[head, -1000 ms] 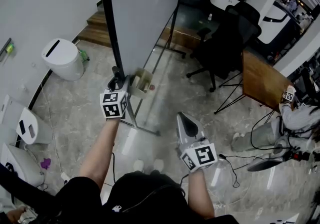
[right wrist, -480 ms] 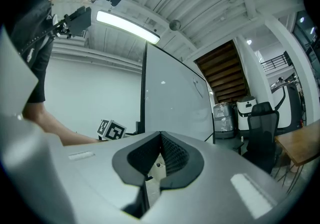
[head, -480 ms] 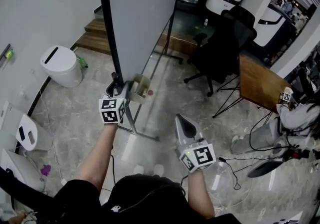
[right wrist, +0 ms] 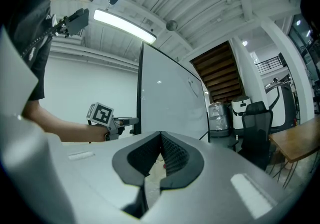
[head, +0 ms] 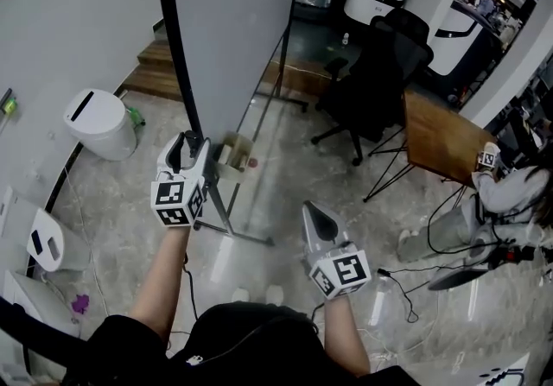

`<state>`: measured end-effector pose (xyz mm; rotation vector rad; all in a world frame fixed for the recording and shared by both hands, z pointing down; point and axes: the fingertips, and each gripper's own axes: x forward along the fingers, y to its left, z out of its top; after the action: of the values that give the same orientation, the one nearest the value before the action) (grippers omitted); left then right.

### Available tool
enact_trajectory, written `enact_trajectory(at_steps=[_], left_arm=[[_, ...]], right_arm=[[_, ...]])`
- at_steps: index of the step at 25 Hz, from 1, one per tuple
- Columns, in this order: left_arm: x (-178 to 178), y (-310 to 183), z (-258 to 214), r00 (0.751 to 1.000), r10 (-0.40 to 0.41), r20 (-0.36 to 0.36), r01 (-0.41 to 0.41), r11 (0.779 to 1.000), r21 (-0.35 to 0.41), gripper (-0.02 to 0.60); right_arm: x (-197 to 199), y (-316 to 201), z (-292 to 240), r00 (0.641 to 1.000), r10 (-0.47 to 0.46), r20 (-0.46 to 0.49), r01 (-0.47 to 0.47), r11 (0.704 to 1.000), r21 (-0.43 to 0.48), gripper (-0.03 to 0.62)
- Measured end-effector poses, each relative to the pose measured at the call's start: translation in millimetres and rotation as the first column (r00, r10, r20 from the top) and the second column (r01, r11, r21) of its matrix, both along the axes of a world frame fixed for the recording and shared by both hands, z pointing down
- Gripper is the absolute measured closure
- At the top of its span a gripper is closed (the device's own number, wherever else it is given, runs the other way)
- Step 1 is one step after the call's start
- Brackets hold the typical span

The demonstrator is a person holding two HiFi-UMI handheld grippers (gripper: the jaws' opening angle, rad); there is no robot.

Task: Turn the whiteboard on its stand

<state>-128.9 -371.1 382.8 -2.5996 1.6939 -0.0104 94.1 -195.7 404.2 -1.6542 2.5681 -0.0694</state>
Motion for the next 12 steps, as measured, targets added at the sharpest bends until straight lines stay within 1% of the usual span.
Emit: enact_trajectory(at_steps=[3, 7, 8, 9, 12], left_arm=[[3.5, 12.7, -24.7, 1.000, 0.008, 0.016, -0.009, 0.998, 0.063, 0.333], [18.2, 34.3, -45.7, 0.998, 0.063, 0.007, -0.063, 0.991, 0.116, 0.368], [22.9, 39.5, -47.7, 0.997, 0.081, -0.001, -0.081, 0.990, 0.119, 0.390], [28.3, 44.6, -47.9, 0.995, 0.101, -0.009, -0.099, 0.988, 0.116, 0.425], [50.0, 58.6, -38.7, 0.987, 0.158, -0.041, -0.154, 0.984, 0.086, 0.508]], right_arm=[[5.9, 5.4, -1.6, 1.000, 0.020, 0.000, -0.020, 1.000, 0.002, 0.588], [15.5, 15.5, -5.5, 0.999, 0.047, 0.002, -0.047, 0.999, 0.017, 0.588], [17.6, 17.9, -6.8, 0.999, 0.053, 0.002, -0.053, 0.998, 0.022, 0.588], [19.7, 20.2, -8.0, 0.998, 0.060, 0.002, -0.060, 0.998, 0.025, 0.588], [26.6, 26.3, -11.7, 0.997, 0.079, 0.001, -0.079, 0.996, 0.032, 0.588]])
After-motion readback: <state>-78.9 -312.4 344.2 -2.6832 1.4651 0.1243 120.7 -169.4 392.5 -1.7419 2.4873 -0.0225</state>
